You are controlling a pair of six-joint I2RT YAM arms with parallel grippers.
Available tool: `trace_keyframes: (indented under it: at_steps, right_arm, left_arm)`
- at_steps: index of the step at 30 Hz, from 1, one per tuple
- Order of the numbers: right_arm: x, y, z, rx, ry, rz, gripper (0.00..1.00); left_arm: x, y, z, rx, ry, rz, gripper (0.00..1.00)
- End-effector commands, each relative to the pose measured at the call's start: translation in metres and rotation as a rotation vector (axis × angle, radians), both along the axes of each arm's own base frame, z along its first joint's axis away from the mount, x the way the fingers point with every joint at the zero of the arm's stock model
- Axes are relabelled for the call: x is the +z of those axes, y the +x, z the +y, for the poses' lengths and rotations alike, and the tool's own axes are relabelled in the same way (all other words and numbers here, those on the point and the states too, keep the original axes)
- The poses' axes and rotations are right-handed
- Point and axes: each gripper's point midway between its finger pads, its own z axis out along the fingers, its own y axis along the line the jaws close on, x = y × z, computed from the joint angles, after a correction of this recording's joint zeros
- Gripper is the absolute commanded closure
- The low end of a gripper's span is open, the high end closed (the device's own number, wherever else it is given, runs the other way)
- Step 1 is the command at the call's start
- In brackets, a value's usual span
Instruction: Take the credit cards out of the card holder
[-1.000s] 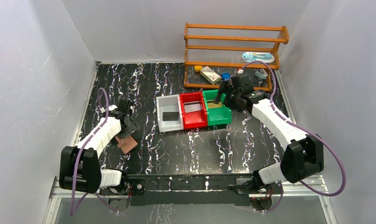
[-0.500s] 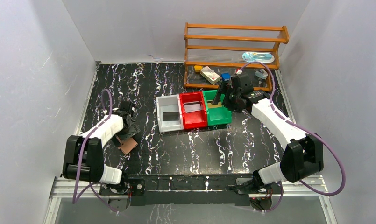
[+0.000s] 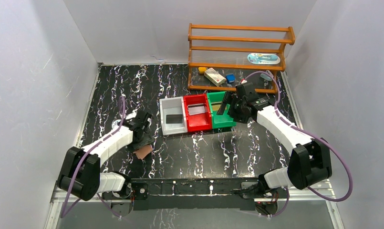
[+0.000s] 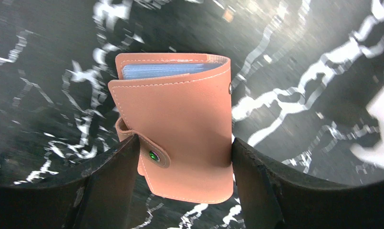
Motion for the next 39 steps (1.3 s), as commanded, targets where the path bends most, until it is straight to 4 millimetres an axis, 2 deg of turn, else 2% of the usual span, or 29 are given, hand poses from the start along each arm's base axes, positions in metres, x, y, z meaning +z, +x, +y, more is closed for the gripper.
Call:
trace_keyframes:
  at_steps: [1,5,7,10,13,16,18,19,22,25,27,31,33,35,39]
  right_arm:
    - [0.013,-0.005,0.001,0.000,0.031,-0.032,0.02]
    - [0.016,-0.010,-0.001,-0.007,0.035,-0.040,0.01]
    - [0.017,-0.012,-0.001,-0.008,0.042,-0.041,0.02]
    - [0.018,-0.017,-0.001,-0.006,0.059,-0.037,0.02]
    - [0.020,-0.023,0.000,-0.004,0.083,-0.037,0.02]
    - [0.021,-0.032,0.005,0.005,0.125,-0.027,0.02]
    - [0.021,-0.043,0.010,0.010,0.168,-0.006,0.02]
    - [0.021,-0.048,0.016,0.021,0.202,-0.003,0.05]
    - [0.022,-0.075,0.044,0.103,0.323,0.011,0.15]
    - [0.011,-0.107,0.073,0.163,0.371,0.050,0.24]
    - [0.002,-0.126,0.090,0.198,0.378,0.082,0.29]
    - [-0.012,-0.161,0.120,0.290,0.386,0.117,0.32]
    - [-0.013,-0.173,0.135,0.375,0.386,0.101,0.33]
    - [-0.004,-0.176,0.148,0.458,0.387,0.059,0.33]
    - [-0.001,-0.187,0.162,0.597,0.344,0.008,0.32]
  left_arm:
    - [-0.013,-0.038,-0.088,-0.078,-0.306,0.138,0.35]
    - [0.000,-0.043,-0.130,-0.237,-0.334,0.139,0.34]
    - [0.013,-0.040,-0.154,-0.321,-0.349,0.116,0.32]
    - [0.037,-0.033,-0.174,-0.405,-0.378,0.041,0.28]
    - [0.066,-0.026,-0.175,-0.439,-0.405,-0.068,0.21]
    - [0.090,-0.016,-0.158,-0.440,-0.360,-0.190,0.10]
    - [0.100,-0.008,-0.149,-0.467,-0.322,-0.255,0.05]
    - [0.102,-0.005,-0.147,-0.490,-0.307,-0.267,0.05]
    - [0.097,0.003,-0.142,-0.529,-0.268,-0.236,0.04]
    - [0.083,0.011,-0.141,-0.530,-0.285,-0.183,0.04]
    - [0.074,0.014,-0.146,-0.542,-0.362,-0.157,0.05]
    - [0.072,0.014,-0.168,-0.646,-0.479,-0.165,0.09]
    - [0.071,0.012,-0.175,-0.712,-0.513,-0.172,0.10]
    - [0.067,0.010,-0.180,-0.762,-0.531,-0.170,0.10]
    - [0.061,0.011,-0.184,-0.827,-0.523,-0.149,0.11]
